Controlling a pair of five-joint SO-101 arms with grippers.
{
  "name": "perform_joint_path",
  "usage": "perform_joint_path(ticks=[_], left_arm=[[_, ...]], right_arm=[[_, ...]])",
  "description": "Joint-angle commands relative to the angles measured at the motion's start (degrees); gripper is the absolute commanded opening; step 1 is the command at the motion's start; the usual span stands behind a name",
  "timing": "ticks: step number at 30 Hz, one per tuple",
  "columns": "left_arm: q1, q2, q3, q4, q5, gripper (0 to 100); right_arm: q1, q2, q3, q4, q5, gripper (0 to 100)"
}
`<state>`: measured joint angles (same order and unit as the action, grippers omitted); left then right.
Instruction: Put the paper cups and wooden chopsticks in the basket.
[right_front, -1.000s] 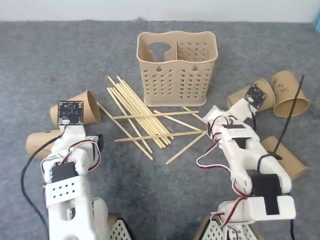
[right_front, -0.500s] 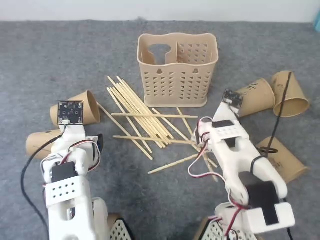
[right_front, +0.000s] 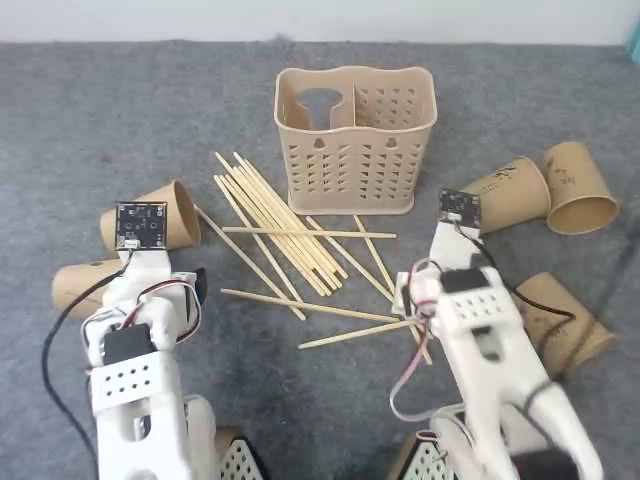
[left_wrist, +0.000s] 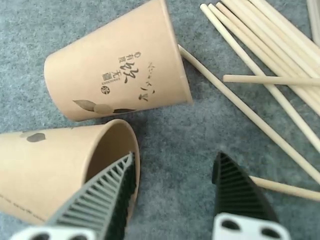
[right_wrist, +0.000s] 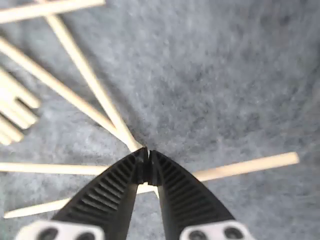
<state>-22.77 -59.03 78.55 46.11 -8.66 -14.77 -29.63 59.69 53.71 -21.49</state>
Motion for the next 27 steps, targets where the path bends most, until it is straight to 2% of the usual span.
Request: perform_joint_path(ticks=[1, 4, 10, 16, 23, 27], left_arm=[[-0.4, 0.1, -0.4, -1.3, -0.4, 24], [-0.4, 0.1, -0.4, -1.3, -0.4, 24], [-0.4, 0.1, -0.4, -1.3, -0.4, 24], [-0.4, 0.1, -0.4, -1.3, -0.4, 24], [-0.4, 0.1, -0.4, -1.3, -0.4, 24], [-0.4, 0.1, -0.4, -1.3, -0.4, 24]], right_arm=[[5.4, -14.5, 1.7, 1.0, 7.5, 0.9], [9.6, -20.4, 1.8, 3.1, 13.5, 1.0], [18.0, -24.7, 1.8, 3.6, 14.4, 1.0], [25.8, -28.3, -2.7, 17.2, 25.3, 1.3], [37.1, -31.2, -13.9, 32.1, 29.5, 19.6], [44.9, -31.2, -20.4, 37.2, 34.0, 19.7]])
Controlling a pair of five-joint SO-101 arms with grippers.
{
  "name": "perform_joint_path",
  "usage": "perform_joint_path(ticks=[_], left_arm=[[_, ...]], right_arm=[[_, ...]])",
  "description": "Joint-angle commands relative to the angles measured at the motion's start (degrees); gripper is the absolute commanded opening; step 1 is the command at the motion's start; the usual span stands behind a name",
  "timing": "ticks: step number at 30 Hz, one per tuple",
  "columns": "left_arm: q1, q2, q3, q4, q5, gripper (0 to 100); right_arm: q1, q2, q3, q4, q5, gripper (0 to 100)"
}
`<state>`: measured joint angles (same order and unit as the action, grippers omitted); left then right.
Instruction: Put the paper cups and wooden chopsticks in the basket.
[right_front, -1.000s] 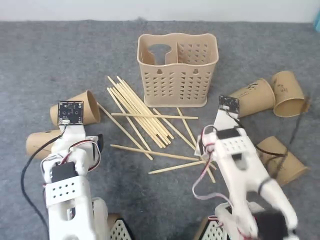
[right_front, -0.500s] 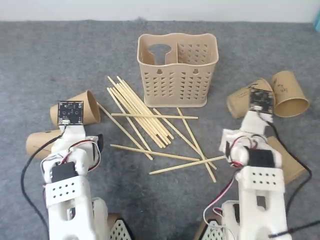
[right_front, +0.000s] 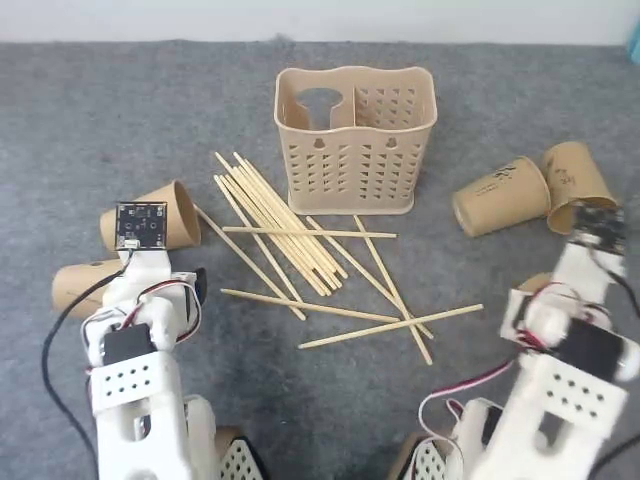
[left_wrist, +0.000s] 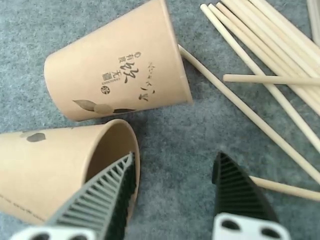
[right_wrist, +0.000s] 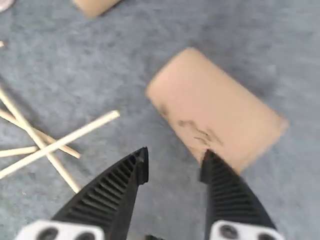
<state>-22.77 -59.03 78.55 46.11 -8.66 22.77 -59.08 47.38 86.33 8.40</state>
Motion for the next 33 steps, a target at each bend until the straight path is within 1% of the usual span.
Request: perform_joint_path(ticks=[1, 5, 7, 9, 12, 17, 21, 26, 33], left_arm=[[-0.4, 0.1, -0.4, -1.3, -0.4, 24], [-0.4, 0.1, -0.4, -1.3, -0.4, 24], [-0.4, 0.1, -0.4, -1.2, -0.4, 24], [-0.4, 0.1, -0.4, -1.2, -0.4, 24], [-0.4, 0.1, -0.3, -1.1, -0.4, 24], [-0.4, 0.1, -0.3, -1.1, -0.4, 24], [-0.4, 0.1, -0.3, -1.0, -0.4, 24], [-0.4, 0.2, -0.3, -1.0, -0.4, 24], [-0.4, 0.2, -0.3, -1.0, -0.4, 24]], right_arm=[[9.1, -1.7, -8.9, 6.1, 5.2, 18.8], [15.0, -1.6, -6.6, 8.8, 11.3, 17.0], [19.0, -1.6, -4.5, 6.5, 13.4, 17.3], [22.5, -1.6, -2.4, 3.2, 13.7, 17.3], [25.1, -1.6, 2.5, -1.5, 13.9, 17.3], [24.9, -2.0, 12.7, -13.3, 13.4, 17.3], [24.9, -2.2, 17.2, -21.8, 9.1, 17.3], [24.8, -2.2, 17.5, -25.5, 6.4, 17.3], [18.6, -1.9, 21.3, -33.5, 2.0, 17.1]])
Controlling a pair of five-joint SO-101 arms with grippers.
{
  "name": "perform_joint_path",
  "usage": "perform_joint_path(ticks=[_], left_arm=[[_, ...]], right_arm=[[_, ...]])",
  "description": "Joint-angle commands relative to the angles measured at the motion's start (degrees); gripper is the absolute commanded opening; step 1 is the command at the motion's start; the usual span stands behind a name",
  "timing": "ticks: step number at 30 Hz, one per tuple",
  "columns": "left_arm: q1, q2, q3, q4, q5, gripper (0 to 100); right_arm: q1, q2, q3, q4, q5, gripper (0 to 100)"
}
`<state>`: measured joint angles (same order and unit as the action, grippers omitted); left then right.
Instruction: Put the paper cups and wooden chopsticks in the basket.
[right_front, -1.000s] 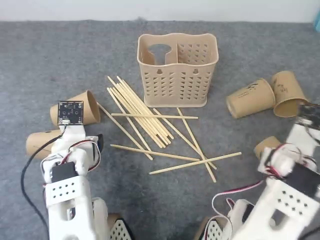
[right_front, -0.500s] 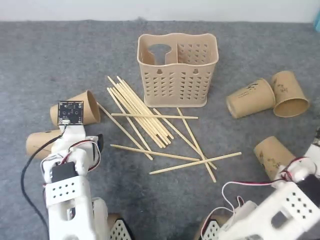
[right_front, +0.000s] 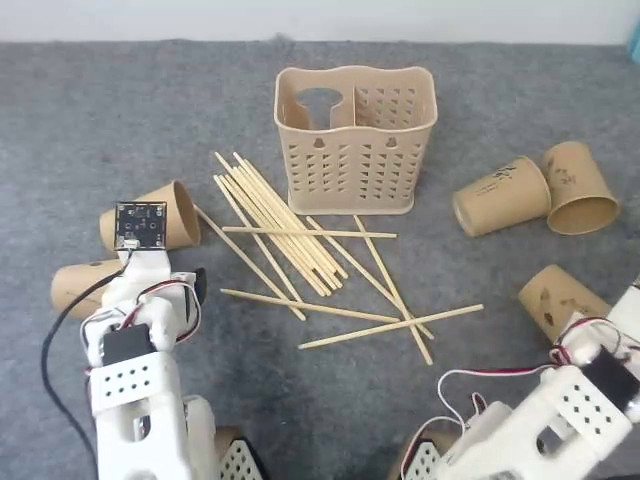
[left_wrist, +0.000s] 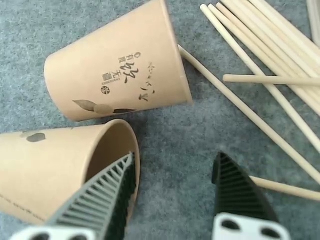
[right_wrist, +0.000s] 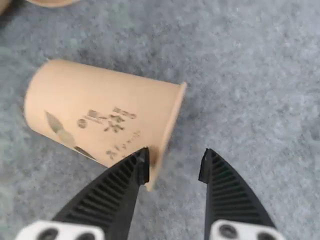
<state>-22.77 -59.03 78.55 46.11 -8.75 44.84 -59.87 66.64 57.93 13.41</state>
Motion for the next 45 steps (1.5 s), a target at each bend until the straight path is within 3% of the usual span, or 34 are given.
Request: perform_joint_path(ticks=[1, 8, 12, 19, 27, 36, 45], left_arm=[[-0.4, 0.2, -0.3, -1.0, -0.4, 24], [-0.4, 0.3, -0.3, -1.0, -0.4, 24], [-0.4, 0.4, -0.3, -1.1, -0.4, 24], [-0.4, 0.4, -0.3, -1.2, -0.4, 24], [-0.4, 0.4, -0.3, -1.2, -0.4, 24], [-0.4, 0.2, -0.3, -1.1, -0.4, 24], [-0.4, 0.1, -0.3, -1.1, -0.4, 24]], right_arm=[[-4.3, -1.2, 3.3, -7.0, -3.8, 17.0], [-8.9, -1.5, 9.8, -16.4, -7.0, 15.2], [-9.7, -1.5, 9.4, -16.7, -6.9, 0.8], [-9.2, -1.5, 6.3, -15.6, -7.1, 0.8], [-10.2, -0.8, -14.6, 6.5, -1.8, 0.8], [-21.7, -0.7, -40.1, 37.3, 11.4, 0.8], [-36.5, 6.0, -53.5, 42.9, 13.5, 0.8]])
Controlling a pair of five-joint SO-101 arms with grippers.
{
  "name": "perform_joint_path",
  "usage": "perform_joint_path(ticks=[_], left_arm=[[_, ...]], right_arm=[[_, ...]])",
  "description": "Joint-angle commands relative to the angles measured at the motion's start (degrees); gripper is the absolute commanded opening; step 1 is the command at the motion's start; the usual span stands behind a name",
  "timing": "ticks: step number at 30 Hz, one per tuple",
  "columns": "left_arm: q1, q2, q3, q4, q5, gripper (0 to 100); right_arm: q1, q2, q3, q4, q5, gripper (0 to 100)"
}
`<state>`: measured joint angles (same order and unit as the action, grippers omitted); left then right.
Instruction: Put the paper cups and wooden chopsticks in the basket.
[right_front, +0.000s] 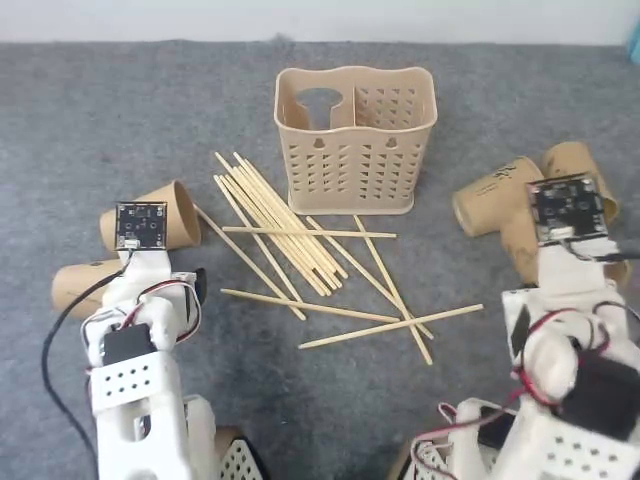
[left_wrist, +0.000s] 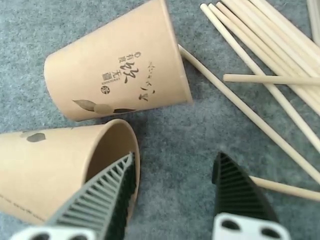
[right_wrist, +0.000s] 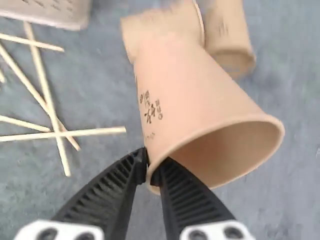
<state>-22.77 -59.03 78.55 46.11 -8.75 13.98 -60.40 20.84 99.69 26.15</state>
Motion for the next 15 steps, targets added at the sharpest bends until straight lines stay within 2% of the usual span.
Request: perform_joint_path(ticks=[1, 11, 15], left_arm=[[-0.5, 0.1, -0.3, -1.1, -0.4, 24], [-1.6, 0.1, -0.3, -1.2, -0.4, 24], [-1.5, 0.1, -0.3, -1.3, -0.4, 24]], right_arm=[[-6.9, 9.0, -9.8, 1.4, 0.6, 0.8], [-15.3, 30.8, -43.3, 2.5, -5.9, 0.8], [-20.1, 37.1, -54.1, 1.7, -6.2, 0.8]])
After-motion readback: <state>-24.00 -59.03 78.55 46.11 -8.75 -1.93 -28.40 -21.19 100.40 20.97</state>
